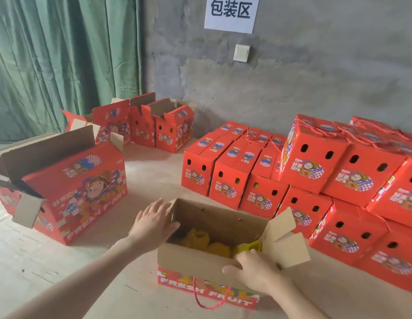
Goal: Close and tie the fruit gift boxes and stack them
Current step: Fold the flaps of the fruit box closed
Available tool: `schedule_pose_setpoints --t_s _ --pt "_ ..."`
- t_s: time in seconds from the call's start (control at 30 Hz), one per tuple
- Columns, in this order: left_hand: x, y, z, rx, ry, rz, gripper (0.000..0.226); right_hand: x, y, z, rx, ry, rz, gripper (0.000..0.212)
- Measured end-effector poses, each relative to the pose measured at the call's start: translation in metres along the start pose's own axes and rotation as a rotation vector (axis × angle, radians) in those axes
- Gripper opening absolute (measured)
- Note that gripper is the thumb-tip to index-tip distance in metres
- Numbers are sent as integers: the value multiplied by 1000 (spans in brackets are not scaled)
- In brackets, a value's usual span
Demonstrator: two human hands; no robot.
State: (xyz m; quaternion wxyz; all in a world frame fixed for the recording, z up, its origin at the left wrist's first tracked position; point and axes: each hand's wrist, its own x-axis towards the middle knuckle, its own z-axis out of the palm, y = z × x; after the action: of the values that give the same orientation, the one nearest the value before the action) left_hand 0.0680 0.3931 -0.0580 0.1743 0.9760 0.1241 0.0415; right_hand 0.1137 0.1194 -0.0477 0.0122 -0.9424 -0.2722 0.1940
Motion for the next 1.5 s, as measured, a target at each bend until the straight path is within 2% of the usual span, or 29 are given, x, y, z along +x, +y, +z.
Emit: schedule_pose_setpoints --t_s 0.13,0.27,0.5,0.63,0.7,0.8,0.87,1.03,1.1,1.13,1.2,1.27,1.37,1.4,1.43,1.5 --pt "2 8 19 16 69 -7 62 -4 0 15 10 143 -37 45" --pt "-7 33 18 68 87 41 50 -34 20 20 48 116 -26 49" --pt "-57 101 42 64 52 191 50 -118 82 50 59 108 -3 47" --pt "-88 126 57 -99 124 301 36 -164 111 62 98 88 32 44" --pt "-97 132 59 -230 219 272 27 -177 117 66 100 104 39 44" --pt "-99 124 60 -547 372 -9 34 -188 119 70 104 150 16 46" --pt "-100 111 64 -902 399 -273 46 -194 119 70 121 187 -15 45" --pt "-96 93 97 -1979 162 -915 45 -201 113 67 257 428 -77 35" --pt "-101 102 111 -2157 34 -1003 42 -201 109 64 240 500 -60 30" --pt "-103 110 114 -2140 -20 -947 40 -201 109 61 212 534 -29 28" --pt "-106 126 110 -2027 -111 -649 37 -201 111 53 165 586 45 28" --pt "-105 138 97 -1931 -109 -402 38 -203 116 47 153 614 87 30" --pt "-99 151 81 -1790 -13 -291 18 -211 122 37 162 707 92 37" --pt "-97 156 78 -1736 -6 -248 15 -216 123 34 166 784 75 39" --pt "-95 161 76 -1650 -31 -171 21 -222 127 31 186 886 58 42" --pt "-94 170 71 -1329 -104 76 34 -233 139 26 291 1116 72 49"
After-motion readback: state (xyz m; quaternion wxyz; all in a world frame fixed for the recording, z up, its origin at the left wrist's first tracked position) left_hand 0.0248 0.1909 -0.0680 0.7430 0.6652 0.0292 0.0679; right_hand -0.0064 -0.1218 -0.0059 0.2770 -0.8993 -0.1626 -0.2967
